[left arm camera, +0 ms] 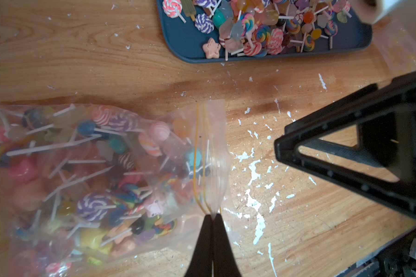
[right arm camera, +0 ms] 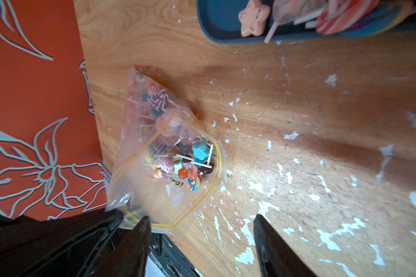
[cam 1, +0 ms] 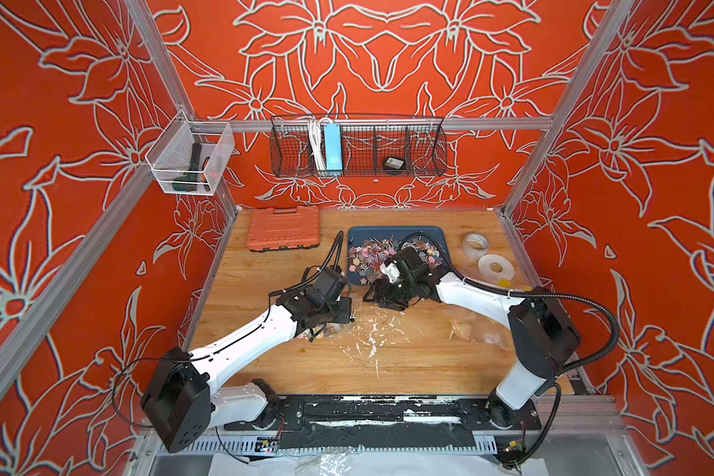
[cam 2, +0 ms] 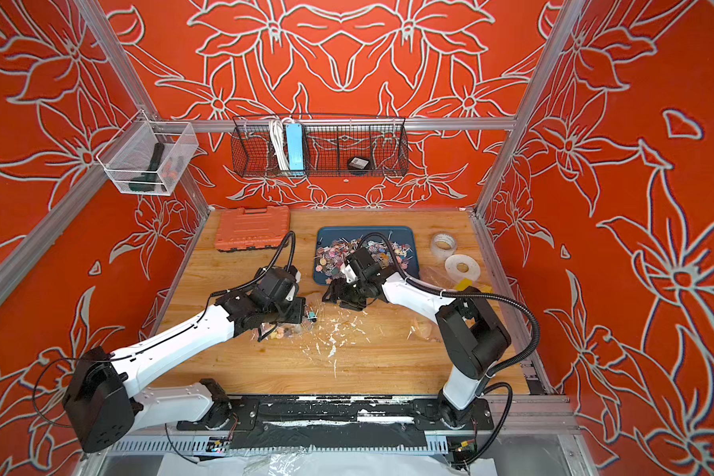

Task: Pour candies out of the ziploc bag
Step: Open the ziploc bag at the center of the board.

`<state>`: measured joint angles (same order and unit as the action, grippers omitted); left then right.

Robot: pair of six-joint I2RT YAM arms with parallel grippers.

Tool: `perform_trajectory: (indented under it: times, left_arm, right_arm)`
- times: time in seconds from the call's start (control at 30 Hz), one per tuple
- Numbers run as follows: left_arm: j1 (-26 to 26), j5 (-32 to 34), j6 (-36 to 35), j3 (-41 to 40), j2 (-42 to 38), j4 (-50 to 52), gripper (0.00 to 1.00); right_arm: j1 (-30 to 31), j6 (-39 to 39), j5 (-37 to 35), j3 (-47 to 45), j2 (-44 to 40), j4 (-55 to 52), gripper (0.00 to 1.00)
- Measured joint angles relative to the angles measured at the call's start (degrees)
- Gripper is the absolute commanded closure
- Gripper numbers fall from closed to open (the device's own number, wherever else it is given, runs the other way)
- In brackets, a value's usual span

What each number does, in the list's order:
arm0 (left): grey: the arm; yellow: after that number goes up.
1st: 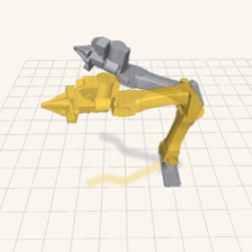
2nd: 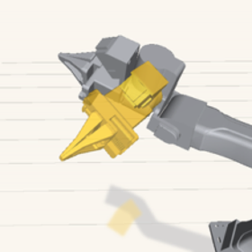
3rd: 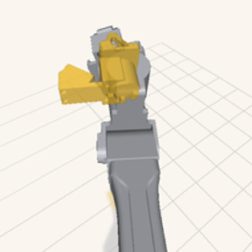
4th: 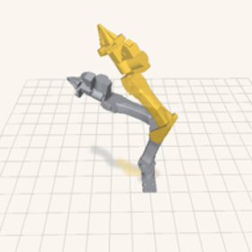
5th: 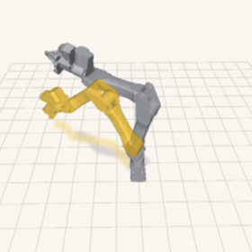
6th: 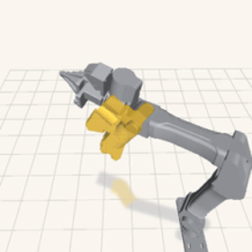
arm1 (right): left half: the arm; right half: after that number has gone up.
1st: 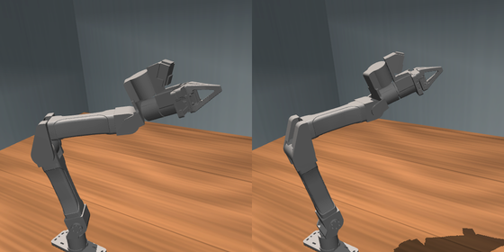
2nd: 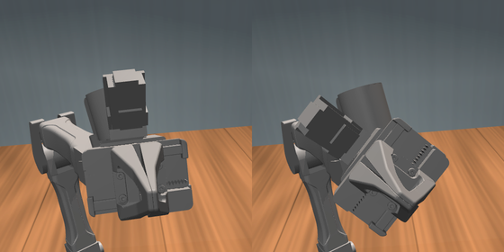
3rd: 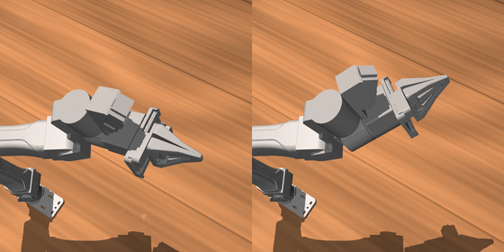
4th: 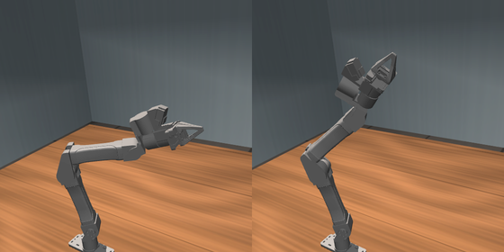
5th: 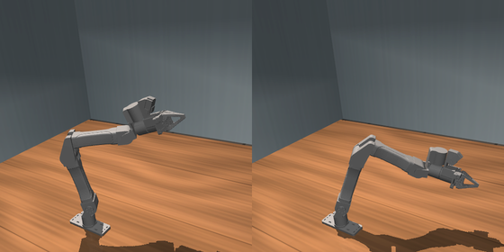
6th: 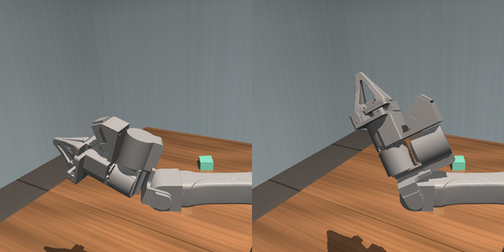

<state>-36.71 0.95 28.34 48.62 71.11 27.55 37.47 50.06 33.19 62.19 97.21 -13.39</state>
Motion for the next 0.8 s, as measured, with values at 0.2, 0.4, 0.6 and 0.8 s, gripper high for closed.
perform_trajectory:
  times: [0.2, 0.4, 0.6, 0.8]
  left_arm:
    - [-0.37, 0.0, 0.02, 0.0, 0.87, -0.96, 1.0]
    - [-0.48, -0.35, 0.02, 0.0, 1.09, -1.18, 1.0]
    - [-1.09, -1.57, -0.15, 0.02, 1.36, -0.76, 0.85]
    - [-1.55, -2.12, -0.66, 0.28, 0.96, 0.07, 0.39]
  right_arm:
    - [2.01, 12.59, 4.68, -1.31, 1.73, 10.71, 0.3]
    - [4.48, 18.23, 5.35, -0.59, 4.76, 16.02, 0.34]
    - [6.23, 20.9, 5.18, -0.28, 7.98, 18.58, 0.43]
    - [6.43, 20.72, 4.63, -0.26, 8.11, 18.71, 0.48]
